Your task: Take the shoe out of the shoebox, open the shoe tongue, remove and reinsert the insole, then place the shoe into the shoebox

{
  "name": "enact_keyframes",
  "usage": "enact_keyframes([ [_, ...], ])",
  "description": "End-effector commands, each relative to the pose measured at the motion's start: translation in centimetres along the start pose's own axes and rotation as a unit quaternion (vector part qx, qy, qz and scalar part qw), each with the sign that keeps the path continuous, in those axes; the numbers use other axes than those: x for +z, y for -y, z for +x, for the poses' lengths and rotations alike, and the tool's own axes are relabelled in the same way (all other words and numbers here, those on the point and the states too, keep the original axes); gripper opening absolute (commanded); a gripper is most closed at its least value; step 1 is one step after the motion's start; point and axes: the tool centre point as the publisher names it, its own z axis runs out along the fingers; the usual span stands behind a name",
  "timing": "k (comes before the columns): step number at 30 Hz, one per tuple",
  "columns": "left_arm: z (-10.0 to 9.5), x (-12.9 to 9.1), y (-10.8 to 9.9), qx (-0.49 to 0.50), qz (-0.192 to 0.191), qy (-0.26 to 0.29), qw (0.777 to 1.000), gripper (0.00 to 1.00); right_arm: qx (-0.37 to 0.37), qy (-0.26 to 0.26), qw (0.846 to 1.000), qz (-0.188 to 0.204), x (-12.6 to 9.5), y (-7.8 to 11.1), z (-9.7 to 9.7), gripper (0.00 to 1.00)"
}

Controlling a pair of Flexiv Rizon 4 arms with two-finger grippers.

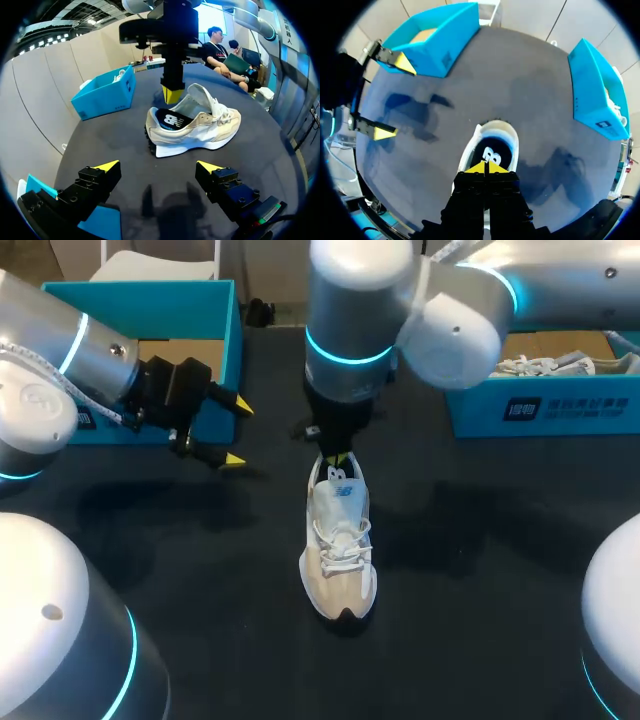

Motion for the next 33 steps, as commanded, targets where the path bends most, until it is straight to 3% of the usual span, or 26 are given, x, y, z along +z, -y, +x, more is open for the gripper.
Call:
enact_keyframes([
  [1, 0.1, -0.1, 0.0, 0.001, 0.0, 0.0, 1.0, 1.0, 0.009, 0.01, 1.0, 0.006, 1.1, 0.3, 0.8, 0.0],
  [14, 0.1, -0.1, 0.0, 0.001, 0.0, 0.0, 1.0, 1.0, 0.029, 0.026, 0.998, 0.043, 3.0, 2.8, 0.3, 0.0],
  [28, 0.1, -0.1, 0.0, 0.001, 0.0, 0.0, 1.0, 1.0, 0.021, 0.006, 0.998, 0.064, 7.0, 3.1, -0.4, 0.0],
  [33, 0.1, -0.1, 0.0, 0.001, 0.0, 0.0, 1.0, 1.0, 0.021, 0.009, 0.998, 0.063, 6.6, 3.2, -0.3, 0.0],
])
